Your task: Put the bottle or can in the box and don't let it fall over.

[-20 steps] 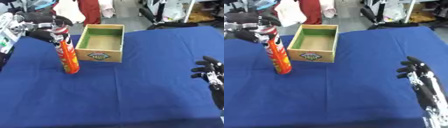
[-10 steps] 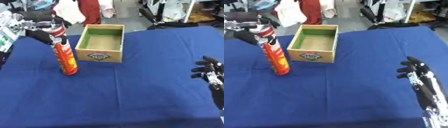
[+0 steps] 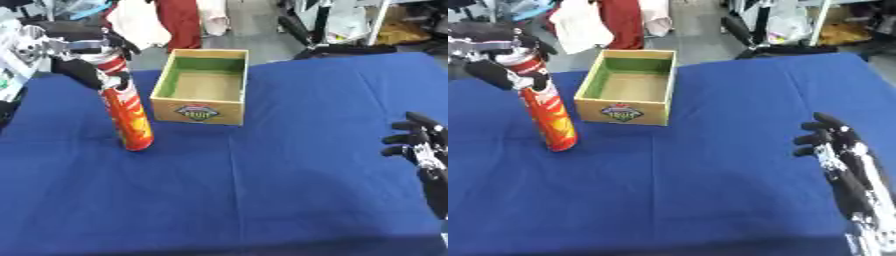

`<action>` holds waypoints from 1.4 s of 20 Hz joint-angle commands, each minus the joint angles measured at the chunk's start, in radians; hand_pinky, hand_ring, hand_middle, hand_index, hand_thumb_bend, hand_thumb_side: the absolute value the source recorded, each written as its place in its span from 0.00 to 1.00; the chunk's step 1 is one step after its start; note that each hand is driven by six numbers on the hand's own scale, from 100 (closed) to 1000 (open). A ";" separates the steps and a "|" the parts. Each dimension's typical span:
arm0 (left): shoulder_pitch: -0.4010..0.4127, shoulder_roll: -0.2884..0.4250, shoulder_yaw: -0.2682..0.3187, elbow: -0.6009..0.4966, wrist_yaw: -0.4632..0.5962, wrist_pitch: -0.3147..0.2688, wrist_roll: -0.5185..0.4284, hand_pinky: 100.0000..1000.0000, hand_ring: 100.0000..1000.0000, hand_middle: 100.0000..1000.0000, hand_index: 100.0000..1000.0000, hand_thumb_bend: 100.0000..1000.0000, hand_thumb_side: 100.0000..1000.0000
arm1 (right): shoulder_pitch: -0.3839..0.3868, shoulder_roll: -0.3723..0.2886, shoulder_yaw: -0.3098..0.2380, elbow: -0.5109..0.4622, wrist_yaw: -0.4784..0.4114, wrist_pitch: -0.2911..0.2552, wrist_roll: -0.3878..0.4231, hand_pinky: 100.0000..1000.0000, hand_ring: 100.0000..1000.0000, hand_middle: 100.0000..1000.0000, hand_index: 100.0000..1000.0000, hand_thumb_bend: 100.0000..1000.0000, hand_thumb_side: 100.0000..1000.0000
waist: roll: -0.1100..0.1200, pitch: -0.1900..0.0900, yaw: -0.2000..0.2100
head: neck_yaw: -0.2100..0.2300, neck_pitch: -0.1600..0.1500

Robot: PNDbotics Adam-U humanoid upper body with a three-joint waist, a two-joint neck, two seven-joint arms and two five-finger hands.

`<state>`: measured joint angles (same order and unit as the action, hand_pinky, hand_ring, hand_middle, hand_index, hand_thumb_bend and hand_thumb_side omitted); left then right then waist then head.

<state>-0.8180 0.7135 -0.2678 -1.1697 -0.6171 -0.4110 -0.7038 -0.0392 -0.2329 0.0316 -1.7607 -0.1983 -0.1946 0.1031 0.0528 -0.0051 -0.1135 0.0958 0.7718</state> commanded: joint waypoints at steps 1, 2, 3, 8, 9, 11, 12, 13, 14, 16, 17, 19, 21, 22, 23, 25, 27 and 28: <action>0.005 0.023 -0.011 0.004 0.013 -0.139 -0.171 0.40 0.51 0.62 0.86 0.00 0.23 | -0.009 -0.008 -0.002 -0.008 -0.007 0.001 0.001 0.51 0.60 0.65 0.82 0.00 0.40 | -0.005 -0.008 0.001 | 0.001 -0.002; 0.004 0.024 -0.011 0.002 0.018 -0.138 -0.173 0.38 0.50 0.61 0.85 0.00 0.22 | -0.008 -0.008 -0.002 -0.008 -0.007 0.001 0.000 0.51 0.60 0.65 0.82 0.00 0.40 | -0.004 -0.008 0.001 | 0.001 -0.002; 0.003 0.024 -0.010 0.000 0.024 -0.137 -0.173 0.35 0.47 0.58 0.84 0.00 0.22 | -0.008 -0.008 -0.002 -0.007 -0.007 0.001 0.000 0.51 0.60 0.65 0.82 0.00 0.40 | -0.004 -0.008 0.001 | 0.001 -0.002; 0.003 0.029 -0.003 -0.019 0.055 -0.136 -0.170 0.34 0.47 0.58 0.84 0.00 0.22 | -0.008 -0.008 -0.001 -0.007 -0.007 0.001 0.001 0.51 0.60 0.65 0.82 0.00 0.40 | -0.004 -0.009 0.001 | 0.000 -0.002; 0.003 0.031 -0.001 -0.024 0.060 -0.135 -0.169 0.40 0.52 0.64 0.88 0.00 0.31 | -0.008 -0.008 -0.002 -0.007 -0.007 0.001 0.001 0.51 0.60 0.65 0.82 0.00 0.40 | -0.004 -0.009 0.001 | 0.000 -0.002; 0.004 0.036 0.006 -0.038 0.073 -0.133 -0.162 0.63 0.74 0.78 0.96 0.00 0.74 | -0.008 -0.008 -0.002 -0.007 -0.007 0.000 0.001 0.51 0.60 0.65 0.82 0.00 0.40 | -0.004 -0.009 0.001 | 0.000 -0.002; 0.004 0.039 0.010 -0.045 0.079 -0.130 -0.154 0.68 0.78 0.83 0.99 0.00 0.84 | -0.007 -0.008 -0.002 -0.007 -0.007 0.000 0.000 0.51 0.60 0.65 0.82 0.00 0.40 | -0.004 -0.009 0.002 | 0.000 -0.002; 0.005 0.042 0.014 -0.052 0.085 -0.127 -0.145 0.75 0.85 0.88 1.00 0.00 0.97 | -0.007 -0.009 -0.003 -0.007 -0.007 0.000 0.000 0.51 0.60 0.65 0.82 0.00 0.40 | -0.004 -0.009 0.002 | 0.000 -0.002; 0.007 0.046 0.017 -0.056 0.089 -0.122 -0.135 0.80 0.90 0.93 1.00 0.00 1.00 | -0.007 -0.009 -0.003 -0.007 -0.007 0.000 0.000 0.51 0.60 0.65 0.82 0.00 0.40 | -0.004 -0.009 0.002 | 0.000 -0.002; 0.012 0.054 0.023 -0.063 0.087 -0.110 -0.113 0.85 0.96 0.98 1.00 0.00 1.00 | -0.007 -0.009 -0.004 -0.007 -0.006 0.000 0.000 0.51 0.60 0.65 0.82 0.00 0.40 | -0.003 -0.009 0.002 | -0.001 -0.003; 0.017 0.058 0.026 -0.065 0.082 -0.102 -0.100 0.86 0.98 1.00 1.00 0.00 1.00 | -0.007 -0.009 -0.004 -0.007 -0.006 0.000 -0.001 0.51 0.60 0.65 0.82 0.00 0.40 | -0.003 -0.009 0.002 | -0.002 -0.003; 0.026 0.063 0.030 -0.067 0.067 -0.087 -0.075 0.86 0.99 1.00 1.00 0.00 1.00 | -0.008 -0.009 -0.005 -0.007 -0.006 0.000 -0.001 0.51 0.60 0.65 0.82 0.00 0.40 | -0.003 -0.009 0.003 | -0.003 -0.003; 0.035 0.068 0.031 -0.066 0.049 -0.073 -0.061 0.87 0.99 1.00 1.00 0.00 1.00 | -0.008 -0.009 -0.005 -0.007 -0.006 0.000 -0.001 0.51 0.60 0.65 0.82 0.00 0.40 | -0.003 -0.009 0.003 | -0.003 -0.003; 0.039 0.070 0.031 -0.065 0.040 -0.068 -0.058 0.87 0.99 1.00 1.00 0.00 1.00 | -0.008 -0.009 -0.005 -0.006 -0.006 0.000 -0.001 0.51 0.60 0.65 0.82 0.00 0.40 | -0.003 -0.009 0.004 | -0.003 -0.002; 0.042 0.071 0.031 -0.063 0.033 -0.065 -0.056 0.87 1.00 1.00 1.00 0.00 1.00 | -0.008 -0.010 -0.005 -0.006 -0.006 0.000 -0.001 0.51 0.60 0.65 0.82 0.00 0.40 | -0.003 -0.009 0.005 | -0.002 -0.002; 0.051 0.071 0.029 -0.058 0.022 -0.061 -0.059 0.87 0.99 1.00 1.00 0.00 1.00 | -0.007 -0.010 -0.005 -0.006 -0.005 0.000 -0.001 0.51 0.60 0.65 0.82 0.00 0.40 | -0.003 -0.010 0.006 | -0.001 -0.004; 0.060 0.070 0.025 -0.054 0.020 -0.063 -0.070 0.86 0.99 1.00 1.00 0.00 1.00 | -0.007 -0.010 -0.005 -0.006 -0.005 0.000 -0.001 0.51 0.60 0.65 0.82 0.00 0.40 | -0.003 -0.011 0.006 | -0.001 -0.007; 0.063 0.069 0.023 -0.052 0.019 -0.065 -0.077 0.85 0.99 1.00 1.00 0.00 1.00 | -0.007 -0.010 -0.005 -0.006 -0.005 0.001 -0.001 0.51 0.60 0.65 0.82 0.00 0.40 | -0.003 -0.010 0.005 | -0.001 -0.007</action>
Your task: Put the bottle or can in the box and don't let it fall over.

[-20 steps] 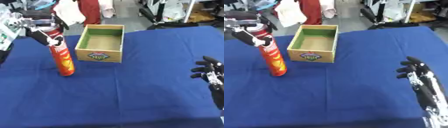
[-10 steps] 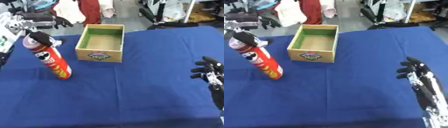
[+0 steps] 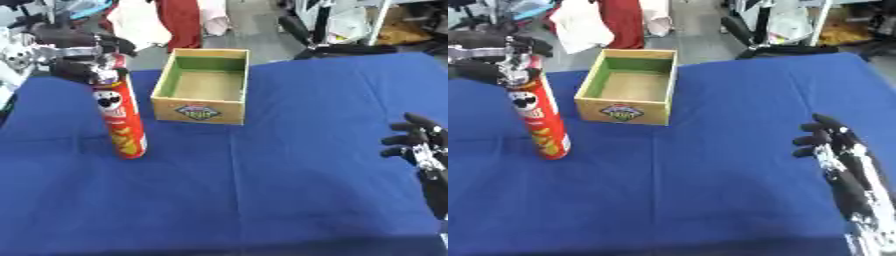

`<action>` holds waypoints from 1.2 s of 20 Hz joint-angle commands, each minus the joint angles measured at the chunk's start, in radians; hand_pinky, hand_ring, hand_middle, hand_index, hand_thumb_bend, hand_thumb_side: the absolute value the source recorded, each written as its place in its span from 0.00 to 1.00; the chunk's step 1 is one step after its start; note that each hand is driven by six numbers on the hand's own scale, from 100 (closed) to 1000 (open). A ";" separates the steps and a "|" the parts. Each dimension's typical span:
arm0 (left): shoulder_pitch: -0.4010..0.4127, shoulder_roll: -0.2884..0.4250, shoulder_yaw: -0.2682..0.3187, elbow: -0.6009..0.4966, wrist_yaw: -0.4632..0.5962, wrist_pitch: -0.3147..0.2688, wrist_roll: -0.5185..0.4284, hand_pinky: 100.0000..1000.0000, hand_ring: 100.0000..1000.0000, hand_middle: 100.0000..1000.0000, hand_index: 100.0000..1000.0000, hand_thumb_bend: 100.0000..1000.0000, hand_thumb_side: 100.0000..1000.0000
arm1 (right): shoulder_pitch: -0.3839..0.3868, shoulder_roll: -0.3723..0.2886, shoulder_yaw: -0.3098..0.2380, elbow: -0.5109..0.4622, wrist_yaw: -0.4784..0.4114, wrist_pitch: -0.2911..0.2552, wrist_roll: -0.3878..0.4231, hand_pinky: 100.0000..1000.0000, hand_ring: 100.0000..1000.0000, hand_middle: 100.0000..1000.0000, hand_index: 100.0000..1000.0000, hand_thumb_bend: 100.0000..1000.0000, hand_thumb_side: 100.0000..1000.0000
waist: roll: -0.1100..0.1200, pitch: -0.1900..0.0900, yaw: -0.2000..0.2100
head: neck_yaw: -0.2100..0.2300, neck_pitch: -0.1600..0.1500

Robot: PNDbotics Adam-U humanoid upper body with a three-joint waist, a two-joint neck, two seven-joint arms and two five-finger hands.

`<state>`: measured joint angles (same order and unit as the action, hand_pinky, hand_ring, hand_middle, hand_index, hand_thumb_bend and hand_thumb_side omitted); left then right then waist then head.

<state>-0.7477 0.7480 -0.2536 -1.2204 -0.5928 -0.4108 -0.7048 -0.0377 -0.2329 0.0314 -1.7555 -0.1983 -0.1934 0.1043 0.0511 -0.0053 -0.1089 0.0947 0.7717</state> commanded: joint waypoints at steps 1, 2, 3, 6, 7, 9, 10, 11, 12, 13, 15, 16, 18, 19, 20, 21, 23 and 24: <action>-0.006 0.033 0.006 -0.001 -0.006 -0.068 -0.083 0.85 0.98 1.00 1.00 0.00 1.00 | -0.009 -0.010 -0.005 -0.011 -0.005 -0.001 -0.003 0.51 0.60 0.65 0.82 0.00 0.40 | -0.002 -0.009 0.000 | -0.001 -0.005; -0.005 0.030 0.004 0.000 -0.007 -0.070 -0.091 0.84 0.97 1.00 1.00 0.00 1.00 | -0.009 -0.010 -0.005 -0.011 -0.005 -0.001 -0.003 0.51 0.60 0.65 0.82 0.00 0.40 | -0.002 -0.009 0.000 | -0.001 -0.003; -0.004 0.028 0.001 0.000 -0.009 -0.074 -0.099 0.84 0.97 1.00 1.00 0.00 1.00 | -0.009 -0.010 -0.005 -0.011 -0.005 -0.001 -0.002 0.51 0.60 0.65 0.82 0.00 0.40 | -0.002 -0.008 0.000 | 0.000 -0.003; -0.001 0.025 -0.002 0.001 -0.009 -0.084 -0.120 0.82 0.95 0.99 1.00 0.00 1.00 | -0.010 -0.010 -0.005 -0.011 -0.006 -0.001 -0.002 0.51 0.60 0.65 0.82 0.00 0.40 | -0.002 -0.009 0.001 | 0.002 -0.002; 0.000 0.024 -0.002 0.001 -0.007 -0.086 -0.125 0.82 0.95 0.99 1.00 0.00 1.00 | -0.010 -0.009 -0.005 -0.011 -0.006 -0.001 -0.002 0.51 0.60 0.65 0.82 0.00 0.40 | -0.002 -0.009 0.002 | 0.002 -0.002; 0.004 0.025 -0.001 0.002 -0.002 -0.090 -0.135 0.82 0.95 0.98 1.00 0.00 1.00 | -0.009 -0.010 -0.005 -0.011 -0.005 -0.001 -0.002 0.51 0.60 0.65 0.82 0.00 0.40 | -0.002 -0.011 0.002 | 0.000 -0.008; 0.006 0.025 0.000 0.002 0.000 -0.091 -0.138 0.81 0.94 0.97 1.00 0.00 1.00 | -0.008 -0.010 -0.005 -0.011 -0.004 0.000 -0.002 0.51 0.60 0.65 0.82 0.00 0.40 | -0.002 -0.010 0.003 | 0.003 -0.008; 0.007 0.026 0.000 0.002 0.001 -0.090 -0.141 0.81 0.94 0.97 1.00 0.00 1.00 | -0.009 -0.010 -0.005 -0.010 -0.005 0.000 -0.003 0.51 0.60 0.65 0.82 0.00 0.40 | -0.001 -0.009 0.003 | 0.004 -0.006; 0.008 0.026 0.001 0.002 0.002 -0.090 -0.142 0.82 0.94 0.97 1.00 0.00 1.00 | -0.009 -0.010 -0.005 -0.011 -0.005 0.000 -0.003 0.51 0.60 0.65 0.82 0.00 0.40 | -0.001 -0.008 0.002 | 0.002 -0.004; 0.007 0.025 0.002 0.002 0.004 -0.089 -0.142 0.82 0.94 0.97 1.00 0.00 1.00 | -0.010 -0.010 -0.005 -0.011 -0.006 -0.001 -0.003 0.51 0.60 0.65 0.82 0.00 0.40 | -0.001 -0.007 0.002 | 0.000 -0.003; 0.007 0.021 0.002 -0.002 0.016 -0.090 -0.140 0.82 0.95 0.98 1.00 0.00 1.00 | -0.009 -0.010 -0.005 -0.011 -0.006 -0.001 -0.002 0.51 0.60 0.65 0.82 0.00 0.40 | -0.001 -0.009 0.002 | -0.001 -0.005; 0.007 0.022 0.002 -0.006 0.023 -0.089 -0.136 0.82 0.95 0.98 1.00 0.00 1.00 | -0.009 -0.010 -0.006 -0.010 -0.006 0.000 -0.003 0.51 0.60 0.65 0.82 0.00 0.40 | -0.002 -0.008 0.003 | 0.000 -0.007; 0.005 0.024 0.006 -0.012 0.037 -0.084 -0.126 0.83 0.95 0.98 1.00 0.00 1.00 | -0.010 -0.011 -0.006 -0.010 -0.007 0.000 -0.004 0.51 0.60 0.65 0.82 0.00 0.40 | -0.002 -0.007 0.004 | 0.000 -0.003; 0.003 0.023 0.010 -0.013 0.044 -0.080 -0.117 0.83 0.95 0.98 1.00 0.00 1.00 | -0.010 -0.011 -0.006 -0.011 -0.007 -0.001 -0.003 0.51 0.60 0.65 0.82 0.00 0.40 | -0.002 -0.006 0.004 | -0.001 -0.002; 0.004 0.024 0.012 -0.015 0.051 -0.076 -0.110 0.83 0.96 0.98 1.00 0.00 1.00 | -0.010 -0.011 -0.005 -0.010 -0.006 0.000 -0.002 0.51 0.60 0.65 0.82 0.00 0.40 | -0.002 -0.008 0.005 | -0.002 -0.002; 0.006 0.025 0.013 -0.017 0.057 -0.073 -0.105 0.83 0.96 0.99 1.00 0.00 1.00 | -0.009 -0.011 -0.005 -0.010 -0.006 0.000 -0.001 0.51 0.60 0.65 0.82 0.00 0.40 | -0.002 -0.009 0.006 | -0.002 -0.002; 0.014 0.031 0.017 -0.022 0.066 -0.065 -0.093 0.83 0.96 0.99 1.00 0.00 1.00 | -0.008 -0.011 -0.006 -0.010 -0.006 0.000 -0.002 0.51 0.60 0.65 0.82 0.00 0.40 | -0.002 -0.012 0.006 | 0.000 -0.006; 0.017 0.035 0.020 -0.024 0.069 -0.061 -0.087 0.84 0.96 0.99 1.00 0.00 1.00 | -0.007 -0.011 -0.006 -0.009 -0.006 0.000 -0.003 0.51 0.60 0.65 0.82 0.00 0.40 | -0.001 -0.011 0.007 | 0.000 -0.005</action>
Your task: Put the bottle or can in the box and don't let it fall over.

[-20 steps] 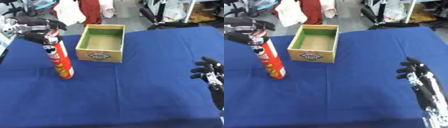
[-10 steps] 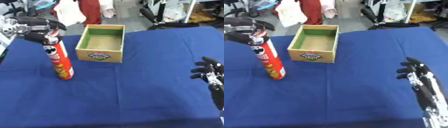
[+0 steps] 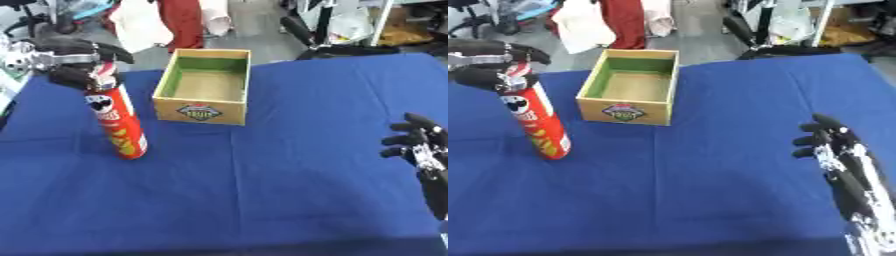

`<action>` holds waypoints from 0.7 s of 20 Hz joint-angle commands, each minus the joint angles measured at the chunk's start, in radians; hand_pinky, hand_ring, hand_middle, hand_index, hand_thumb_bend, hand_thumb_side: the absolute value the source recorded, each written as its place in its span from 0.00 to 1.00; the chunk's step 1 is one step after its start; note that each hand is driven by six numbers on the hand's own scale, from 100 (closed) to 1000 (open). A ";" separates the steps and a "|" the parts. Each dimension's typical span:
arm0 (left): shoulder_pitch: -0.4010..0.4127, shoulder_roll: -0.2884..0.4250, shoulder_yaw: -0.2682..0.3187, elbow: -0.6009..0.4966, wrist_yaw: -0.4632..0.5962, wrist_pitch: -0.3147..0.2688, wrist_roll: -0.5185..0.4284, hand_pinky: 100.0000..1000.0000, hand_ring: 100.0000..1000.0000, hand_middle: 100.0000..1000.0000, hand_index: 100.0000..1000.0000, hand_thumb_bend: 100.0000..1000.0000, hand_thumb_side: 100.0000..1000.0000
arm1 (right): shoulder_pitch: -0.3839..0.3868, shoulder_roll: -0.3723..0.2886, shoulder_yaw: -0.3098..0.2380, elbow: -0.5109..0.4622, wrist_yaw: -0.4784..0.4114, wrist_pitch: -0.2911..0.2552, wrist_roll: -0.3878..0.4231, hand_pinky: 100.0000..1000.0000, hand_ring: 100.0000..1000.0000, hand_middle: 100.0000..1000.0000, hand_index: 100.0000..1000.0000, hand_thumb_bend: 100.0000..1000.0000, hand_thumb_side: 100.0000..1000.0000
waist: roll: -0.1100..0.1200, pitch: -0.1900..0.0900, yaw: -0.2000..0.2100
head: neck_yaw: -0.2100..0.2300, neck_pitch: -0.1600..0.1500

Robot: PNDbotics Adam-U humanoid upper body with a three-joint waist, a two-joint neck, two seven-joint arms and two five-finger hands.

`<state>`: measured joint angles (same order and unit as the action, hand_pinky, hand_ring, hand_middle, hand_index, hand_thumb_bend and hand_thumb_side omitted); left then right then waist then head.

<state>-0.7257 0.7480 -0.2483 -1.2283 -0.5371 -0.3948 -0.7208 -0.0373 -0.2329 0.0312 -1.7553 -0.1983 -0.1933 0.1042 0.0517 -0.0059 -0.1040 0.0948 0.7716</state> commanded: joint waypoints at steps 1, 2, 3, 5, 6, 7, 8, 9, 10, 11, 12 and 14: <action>-0.002 0.041 0.020 -0.017 0.014 -0.071 -0.062 0.84 0.97 0.99 1.00 0.00 1.00 | -0.008 -0.011 -0.006 -0.010 -0.006 -0.001 -0.003 0.51 0.60 0.65 0.82 0.00 0.40 | -0.001 -0.010 0.002 | -0.002 -0.003; -0.001 0.044 0.025 -0.017 0.012 -0.065 -0.051 0.84 0.97 0.99 1.00 0.00 1.00 | -0.009 -0.010 -0.006 -0.010 -0.006 -0.001 -0.003 0.51 0.60 0.65 0.82 0.00 0.40 | -0.001 -0.009 0.001 | -0.005 -0.003; 0.002 0.044 0.028 -0.016 0.011 -0.061 -0.041 0.84 0.97 0.99 1.00 0.00 1.00 | -0.009 -0.010 -0.005 -0.011 -0.005 -0.001 -0.002 0.51 0.60 0.65 0.82 0.00 0.40 | -0.001 -0.010 0.001 | -0.006 -0.002; 0.008 0.047 0.031 -0.017 0.009 -0.056 -0.026 0.84 0.97 0.99 1.00 0.00 1.00 | -0.007 -0.011 -0.006 -0.010 -0.005 -0.001 -0.002 0.51 0.60 0.65 0.82 0.00 0.40 | -0.001 -0.010 0.002 | -0.007 -0.006; 0.010 0.049 0.031 -0.018 0.006 -0.055 -0.022 0.84 0.97 0.99 1.00 0.00 1.00 | -0.007 -0.011 -0.006 -0.010 -0.005 -0.001 -0.003 0.51 0.60 0.65 0.82 0.00 0.40 | -0.001 -0.009 0.001 | -0.007 -0.006; 0.011 0.049 0.030 -0.016 0.001 -0.054 -0.020 0.84 0.97 0.99 1.00 0.00 1.00 | -0.008 -0.011 -0.007 -0.010 -0.006 -0.001 -0.003 0.51 0.60 0.65 0.82 0.00 0.40 | -0.001 -0.008 0.001 | -0.007 -0.004; 0.013 0.047 0.027 -0.015 -0.005 -0.056 -0.022 0.84 0.96 0.99 1.00 0.00 1.00 | -0.009 -0.011 -0.006 -0.010 -0.006 -0.001 -0.003 0.51 0.60 0.65 0.82 0.00 0.40 | -0.001 -0.008 0.001 | -0.008 -0.003; 0.015 0.045 0.021 -0.013 -0.014 -0.062 -0.033 0.84 0.96 0.98 1.00 0.00 1.00 | -0.009 -0.011 -0.005 -0.010 -0.005 -0.001 -0.002 0.51 0.60 0.65 0.82 0.00 0.40 | -0.001 -0.009 0.001 | -0.008 -0.002; 0.017 0.043 0.016 -0.013 -0.022 -0.070 -0.045 0.82 0.95 0.97 1.00 0.00 1.00 | -0.009 -0.011 -0.004 -0.010 -0.005 0.000 -0.001 0.51 0.60 0.65 0.82 0.00 0.40 | -0.002 -0.010 0.001 | -0.008 -0.002; 0.021 0.040 0.011 -0.013 -0.029 -0.080 -0.062 0.80 0.91 0.94 1.00 0.00 0.81 | -0.008 -0.011 -0.004 -0.010 -0.005 0.000 0.000 0.51 0.60 0.65 0.82 0.00 0.40 | -0.002 -0.012 0.002 | -0.006 -0.005; 0.024 0.039 0.009 -0.013 -0.033 -0.090 -0.077 0.76 0.87 0.89 1.00 0.00 0.69 | -0.008 -0.011 -0.004 -0.009 -0.005 0.000 0.000 0.51 0.60 0.65 0.82 0.00 0.40 | -0.002 -0.013 0.002 | -0.003 -0.008; 0.031 0.039 0.008 -0.015 -0.031 -0.105 -0.101 0.66 0.75 0.79 1.00 0.00 0.47 | -0.007 -0.012 -0.005 -0.009 -0.005 0.000 -0.001 0.51 0.60 0.65 0.82 0.00 0.40 | -0.001 -0.013 0.002 | 0.000 -0.010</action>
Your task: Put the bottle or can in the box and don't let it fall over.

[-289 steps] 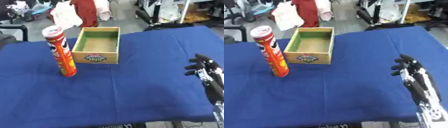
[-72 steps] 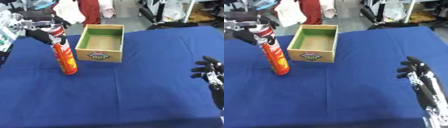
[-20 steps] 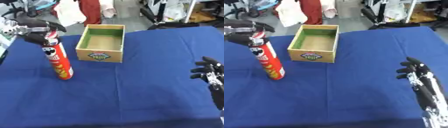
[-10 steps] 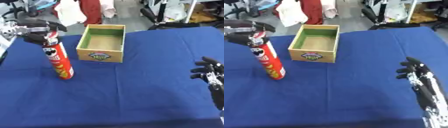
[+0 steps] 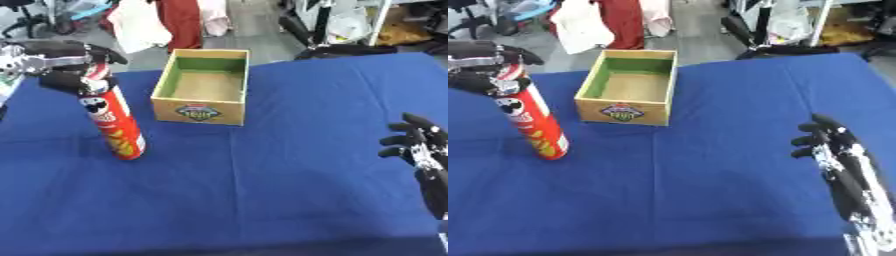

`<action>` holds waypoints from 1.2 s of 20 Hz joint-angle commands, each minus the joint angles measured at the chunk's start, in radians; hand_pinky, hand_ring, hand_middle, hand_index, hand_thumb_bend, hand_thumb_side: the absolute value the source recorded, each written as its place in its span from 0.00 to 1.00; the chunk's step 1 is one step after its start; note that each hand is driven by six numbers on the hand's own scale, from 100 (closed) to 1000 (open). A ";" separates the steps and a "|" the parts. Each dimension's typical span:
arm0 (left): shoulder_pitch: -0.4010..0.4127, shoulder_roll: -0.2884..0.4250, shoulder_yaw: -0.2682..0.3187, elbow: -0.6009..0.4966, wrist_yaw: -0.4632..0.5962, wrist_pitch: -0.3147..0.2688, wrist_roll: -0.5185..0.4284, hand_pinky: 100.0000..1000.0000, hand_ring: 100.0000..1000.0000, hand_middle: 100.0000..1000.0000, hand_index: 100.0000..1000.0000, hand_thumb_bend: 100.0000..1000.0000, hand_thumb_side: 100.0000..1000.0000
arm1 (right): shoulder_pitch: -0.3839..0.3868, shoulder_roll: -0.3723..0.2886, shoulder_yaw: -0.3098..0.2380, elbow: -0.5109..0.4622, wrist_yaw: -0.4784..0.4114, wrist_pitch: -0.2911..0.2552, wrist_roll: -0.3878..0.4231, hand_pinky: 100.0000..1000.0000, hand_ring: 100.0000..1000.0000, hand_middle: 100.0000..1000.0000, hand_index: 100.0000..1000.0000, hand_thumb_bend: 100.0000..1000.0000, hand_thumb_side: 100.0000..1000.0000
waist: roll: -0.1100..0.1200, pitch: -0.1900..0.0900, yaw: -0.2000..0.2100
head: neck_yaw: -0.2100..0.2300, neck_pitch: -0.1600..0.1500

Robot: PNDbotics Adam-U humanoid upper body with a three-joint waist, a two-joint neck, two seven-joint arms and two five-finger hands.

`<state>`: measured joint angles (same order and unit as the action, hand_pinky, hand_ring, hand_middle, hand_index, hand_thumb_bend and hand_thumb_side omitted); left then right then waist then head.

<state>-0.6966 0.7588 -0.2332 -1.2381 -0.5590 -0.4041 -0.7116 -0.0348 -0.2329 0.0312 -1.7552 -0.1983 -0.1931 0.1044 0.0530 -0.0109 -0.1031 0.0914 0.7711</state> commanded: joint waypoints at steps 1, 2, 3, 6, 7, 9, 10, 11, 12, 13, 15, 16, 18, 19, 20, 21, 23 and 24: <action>0.003 0.027 -0.007 -0.004 -0.005 -0.101 -0.120 0.61 0.70 0.75 0.98 0.00 0.36 | -0.010 -0.011 -0.005 -0.009 -0.005 0.000 -0.002 0.51 0.60 0.65 0.82 0.00 0.40 | -0.003 -0.007 0.001 | 0.000 -0.005; 0.003 0.025 -0.006 -0.003 0.002 -0.104 -0.127 0.56 0.64 0.70 0.96 0.00 0.29 | -0.010 -0.011 -0.005 -0.009 -0.005 0.000 -0.002 0.51 0.60 0.65 0.82 0.00 0.40 | -0.003 -0.007 0.001 | -0.002 -0.003; 0.003 0.024 -0.007 -0.003 0.009 -0.108 -0.135 0.51 0.59 0.67 0.95 0.00 0.22 | -0.010 -0.011 -0.004 -0.009 -0.005 0.000 -0.001 0.51 0.60 0.65 0.82 0.00 0.40 | -0.003 -0.007 0.001 | -0.003 -0.004; 0.003 0.026 -0.008 -0.009 0.038 -0.113 -0.152 0.32 0.44 0.56 0.91 0.00 0.21 | -0.009 -0.011 -0.005 -0.008 -0.005 0.000 -0.002 0.51 0.60 0.65 0.82 0.00 0.40 | -0.003 -0.006 0.000 | -0.001 -0.005; 0.000 0.024 -0.006 -0.010 0.050 -0.113 -0.155 0.28 0.41 0.54 0.90 0.00 0.20 | -0.009 -0.011 -0.005 -0.008 -0.005 0.000 -0.003 0.51 0.60 0.65 0.82 0.00 0.40 | -0.003 -0.006 0.000 | -0.003 -0.003; -0.004 0.022 -0.006 -0.014 0.073 -0.112 -0.159 0.22 0.37 0.50 0.88 0.00 0.19 | -0.009 -0.011 -0.004 -0.008 -0.005 0.000 -0.002 0.51 0.60 0.65 0.82 0.00 0.40 | -0.003 -0.006 0.000 | -0.005 -0.003; -0.005 0.021 -0.007 -0.019 0.088 -0.112 -0.161 0.19 0.35 0.49 0.88 0.00 0.19 | -0.009 -0.011 -0.004 -0.007 -0.005 0.000 -0.001 0.51 0.60 0.65 0.82 0.00 0.40 | -0.003 -0.007 0.000 | -0.004 -0.006; -0.006 0.022 -0.008 -0.025 0.101 -0.112 -0.162 0.16 0.34 0.47 0.87 0.00 0.19 | -0.008 -0.011 -0.004 -0.007 -0.005 0.000 -0.001 0.51 0.60 0.65 0.82 0.00 0.40 | -0.003 -0.007 0.001 | -0.002 -0.007; -0.007 0.023 -0.007 -0.031 0.113 -0.111 -0.164 0.15 0.33 0.47 0.87 0.00 0.19 | -0.008 -0.012 -0.004 -0.007 -0.005 0.000 -0.002 0.51 0.60 0.65 0.82 0.00 0.40 | -0.002 -0.007 0.002 | 0.000 -0.008; -0.008 0.025 -0.006 -0.038 0.125 -0.110 -0.164 0.12 0.31 0.45 0.86 0.00 0.18 | -0.008 -0.011 -0.005 -0.007 -0.005 0.000 -0.003 0.51 0.60 0.65 0.82 0.00 0.40 | -0.002 -0.007 0.001 | 0.001 -0.006; -0.015 0.026 -0.005 -0.049 0.144 -0.108 -0.163 0.08 0.29 0.44 0.85 0.00 0.17 | -0.010 -0.010 -0.006 -0.007 -0.005 0.000 -0.004 0.51 0.60 0.65 0.82 0.00 0.40 | -0.002 -0.007 0.000 | -0.005 -0.003; -0.021 0.024 -0.004 -0.055 0.157 -0.107 -0.162 0.07 0.29 0.43 0.84 0.00 0.17 | -0.010 -0.010 -0.006 -0.007 -0.005 0.000 -0.004 0.51 0.60 0.65 0.82 0.00 0.41 | -0.002 -0.008 -0.001 | -0.007 -0.006; -0.031 0.028 -0.002 -0.073 0.184 -0.107 -0.160 0.05 0.28 0.42 0.84 0.00 0.17 | -0.010 -0.011 -0.005 -0.007 -0.005 0.000 -0.005 0.51 0.60 0.65 0.82 0.00 0.41 | -0.002 -0.007 0.001 | -0.008 -0.015; -0.037 0.032 0.000 -0.082 0.196 -0.106 -0.160 0.05 0.27 0.42 0.84 0.00 0.17 | -0.010 -0.011 -0.005 -0.006 -0.005 0.001 -0.006 0.51 0.60 0.65 0.82 0.00 0.41 | -0.002 -0.007 0.001 | -0.007 -0.012; -0.044 0.035 0.002 -0.090 0.208 -0.104 -0.159 0.04 0.27 0.42 0.83 0.00 0.17 | -0.010 -0.011 -0.005 -0.006 -0.005 0.001 -0.006 0.51 0.60 0.65 0.82 0.00 0.41 | -0.001 -0.007 0.001 | -0.008 -0.006; -0.053 0.037 0.005 -0.097 0.220 -0.102 -0.157 0.03 0.27 0.41 0.83 0.00 0.16 | -0.011 -0.011 -0.005 -0.006 -0.005 0.001 -0.006 0.51 0.60 0.65 0.82 0.00 0.41 | -0.001 -0.008 0.001 | -0.009 -0.004; -0.074 0.040 0.012 -0.109 0.247 -0.098 -0.153 0.02 0.26 0.41 0.83 0.00 0.16 | -0.009 -0.012 -0.004 -0.006 -0.005 0.001 -0.005 0.51 0.60 0.65 0.82 0.00 0.41 | 0.000 -0.010 0.001 | -0.009 -0.006; -0.087 0.044 0.016 -0.115 0.262 -0.095 -0.149 0.02 0.26 0.41 0.83 0.00 0.16 | -0.008 -0.012 -0.004 -0.006 -0.005 0.001 -0.005 0.51 0.60 0.65 0.82 0.00 0.41 | 0.000 -0.011 0.001 | -0.008 -0.011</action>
<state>-0.7579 0.7658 -0.2396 -1.3310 -0.3184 -0.3771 -0.7386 -0.0344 -0.2329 0.0311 -1.7515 -0.1983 -0.1915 0.1024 0.0535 -0.0118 -0.1032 0.0851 0.7708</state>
